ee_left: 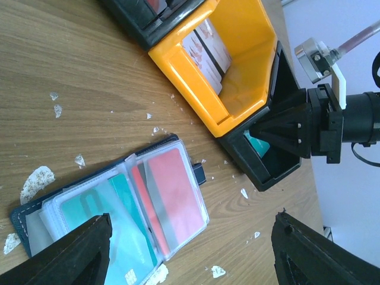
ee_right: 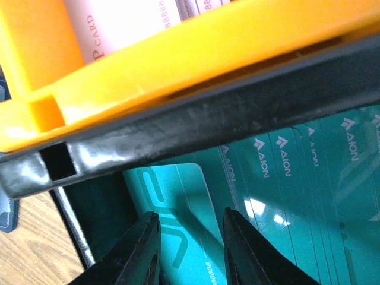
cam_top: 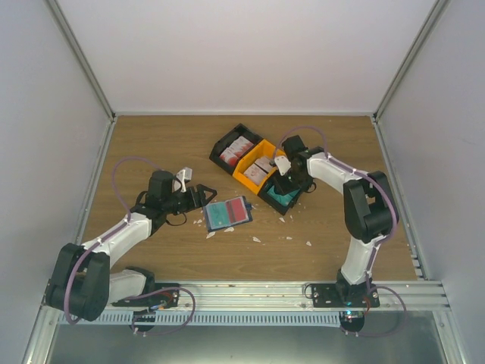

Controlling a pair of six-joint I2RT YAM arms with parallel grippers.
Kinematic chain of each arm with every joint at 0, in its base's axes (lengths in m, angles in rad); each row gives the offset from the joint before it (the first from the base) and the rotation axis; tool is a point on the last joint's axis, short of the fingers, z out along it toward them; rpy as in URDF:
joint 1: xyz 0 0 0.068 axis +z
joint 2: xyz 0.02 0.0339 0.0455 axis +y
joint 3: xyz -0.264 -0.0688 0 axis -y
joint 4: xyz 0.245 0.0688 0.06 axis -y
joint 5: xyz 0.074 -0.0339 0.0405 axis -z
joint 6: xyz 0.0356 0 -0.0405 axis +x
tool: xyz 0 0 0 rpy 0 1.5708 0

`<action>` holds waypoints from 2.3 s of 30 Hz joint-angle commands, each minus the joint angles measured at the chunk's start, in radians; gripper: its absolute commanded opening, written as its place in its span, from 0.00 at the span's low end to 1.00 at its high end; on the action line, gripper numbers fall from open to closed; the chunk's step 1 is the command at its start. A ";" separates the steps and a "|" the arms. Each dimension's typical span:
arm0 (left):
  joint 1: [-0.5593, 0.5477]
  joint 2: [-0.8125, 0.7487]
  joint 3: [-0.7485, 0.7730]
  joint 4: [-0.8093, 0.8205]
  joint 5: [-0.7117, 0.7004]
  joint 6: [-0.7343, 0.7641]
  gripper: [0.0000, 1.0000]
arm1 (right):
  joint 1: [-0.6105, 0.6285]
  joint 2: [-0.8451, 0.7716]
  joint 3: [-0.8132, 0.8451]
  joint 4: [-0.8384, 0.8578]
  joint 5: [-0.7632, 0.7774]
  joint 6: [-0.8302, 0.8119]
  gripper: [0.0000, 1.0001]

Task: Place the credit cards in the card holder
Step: Pick up the credit card from the storage box.

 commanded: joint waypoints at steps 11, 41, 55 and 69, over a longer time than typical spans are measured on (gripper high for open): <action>-0.008 0.010 0.026 0.048 0.000 0.007 0.74 | 0.060 -0.089 -0.031 -0.029 -0.064 0.027 0.31; -0.009 0.008 0.024 0.040 -0.005 0.010 0.74 | 0.111 -0.116 -0.024 -0.016 0.093 0.097 0.01; -0.014 -0.071 0.012 0.055 -0.011 0.007 0.74 | 0.106 -0.302 0.006 -0.008 0.109 0.132 0.01; -0.060 -0.328 -0.036 0.250 0.153 -0.015 0.79 | 0.141 -0.614 -0.352 0.854 -0.755 0.472 0.01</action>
